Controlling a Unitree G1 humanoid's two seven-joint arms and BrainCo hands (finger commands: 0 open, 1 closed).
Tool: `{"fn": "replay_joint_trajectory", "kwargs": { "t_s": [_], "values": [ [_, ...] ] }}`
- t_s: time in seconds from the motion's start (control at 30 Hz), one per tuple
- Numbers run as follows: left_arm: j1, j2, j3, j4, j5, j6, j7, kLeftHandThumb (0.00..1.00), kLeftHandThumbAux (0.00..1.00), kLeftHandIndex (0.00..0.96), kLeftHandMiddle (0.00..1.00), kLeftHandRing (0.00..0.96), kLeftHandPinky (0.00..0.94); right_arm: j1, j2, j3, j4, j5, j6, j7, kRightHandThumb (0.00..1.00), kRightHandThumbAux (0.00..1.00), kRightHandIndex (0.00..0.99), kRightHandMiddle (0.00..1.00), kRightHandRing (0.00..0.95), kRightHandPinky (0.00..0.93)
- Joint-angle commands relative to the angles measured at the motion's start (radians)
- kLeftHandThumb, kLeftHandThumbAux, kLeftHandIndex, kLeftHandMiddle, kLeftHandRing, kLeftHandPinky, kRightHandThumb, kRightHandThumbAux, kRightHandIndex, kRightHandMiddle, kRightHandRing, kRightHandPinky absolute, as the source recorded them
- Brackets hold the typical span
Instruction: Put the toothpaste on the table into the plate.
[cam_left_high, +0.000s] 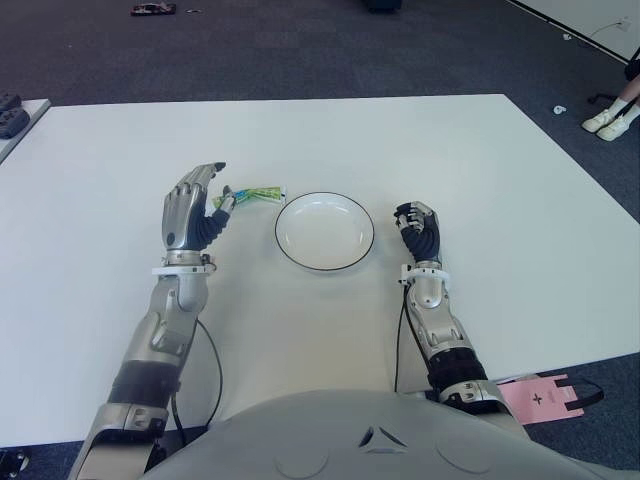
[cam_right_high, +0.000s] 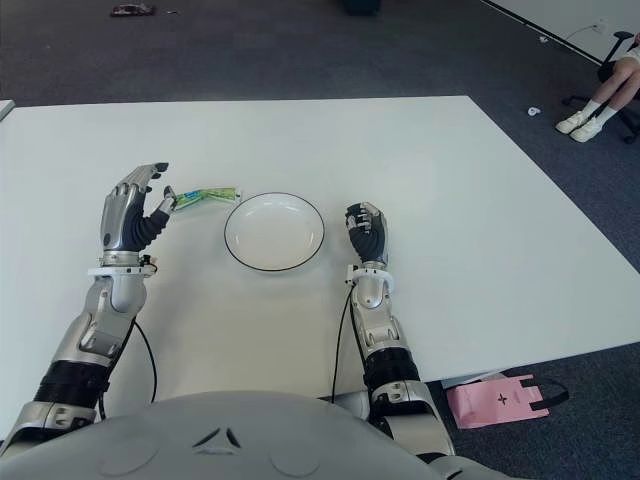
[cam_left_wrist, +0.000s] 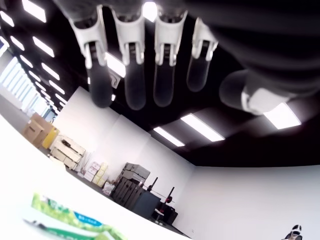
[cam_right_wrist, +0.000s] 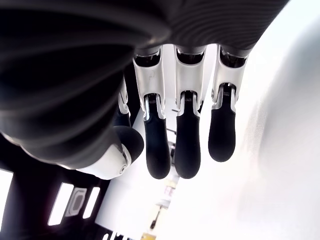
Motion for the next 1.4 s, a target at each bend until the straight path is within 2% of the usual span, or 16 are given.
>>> {"fn": "replay_joint_trajectory", "kwargs": {
  "t_s": [0.03,0.2,0.27,0.43,0.77,1.0,1.23,1.4],
  "values": [
    [-0.041,0.034,-0.028,0.033,0.034,0.025,-0.007,0.616,0.253,0.114,0.17,0.239,0.336,0.076,0.021,0.006,0.084,0.008,0.066,0.01,0.707,0.731,0.421,0.491,0.506,0.528],
    [-0.114,0.08,-0.06,0.086,0.07,0.087,-0.059,0.611,0.254,0.041,0.097,0.17,0.262,0.078,0.024,0.002,0.081,0.02,0.065,0.019,0.707,0.73,0.421,0.489,0.503,0.529],
    [-0.14,0.092,-0.07,0.114,0.071,0.104,-0.076,0.615,0.241,0.016,0.058,0.122,0.205,0.078,0.024,0.002,0.081,0.021,0.063,0.018,0.706,0.73,0.421,0.487,0.5,0.527],
    [-0.204,0.122,-0.106,0.185,0.077,0.138,-0.116,0.608,0.222,0.002,0.024,0.083,0.181,0.079,0.021,0.005,0.085,0.009,0.056,0.005,0.706,0.73,0.421,0.489,0.502,0.527],
    [-0.283,0.172,-0.168,0.231,0.063,0.146,-0.217,0.581,0.2,0.0,0.0,0.026,0.131,0.086,0.02,0.007,0.076,0.005,0.055,-0.002,0.706,0.731,0.421,0.493,0.506,0.528],
    [-0.364,0.211,-0.215,0.27,0.055,0.158,-0.369,0.571,0.183,0.0,0.0,0.002,0.096,0.091,0.021,0.002,0.069,0.013,0.068,0.003,0.707,0.731,0.421,0.492,0.506,0.529],
    [-0.467,0.225,-0.275,0.36,0.072,0.173,-0.467,0.553,0.195,0.0,0.0,0.0,0.071,0.093,0.021,0.001,0.073,0.012,0.061,0.001,0.707,0.731,0.42,0.491,0.504,0.53],
    [-0.501,0.241,-0.305,0.379,0.069,0.168,-0.529,0.55,0.201,0.0,0.0,0.0,0.063,0.096,0.019,0.006,0.069,0.003,0.065,-0.003,0.707,0.731,0.42,0.492,0.507,0.531]
  ]
}}
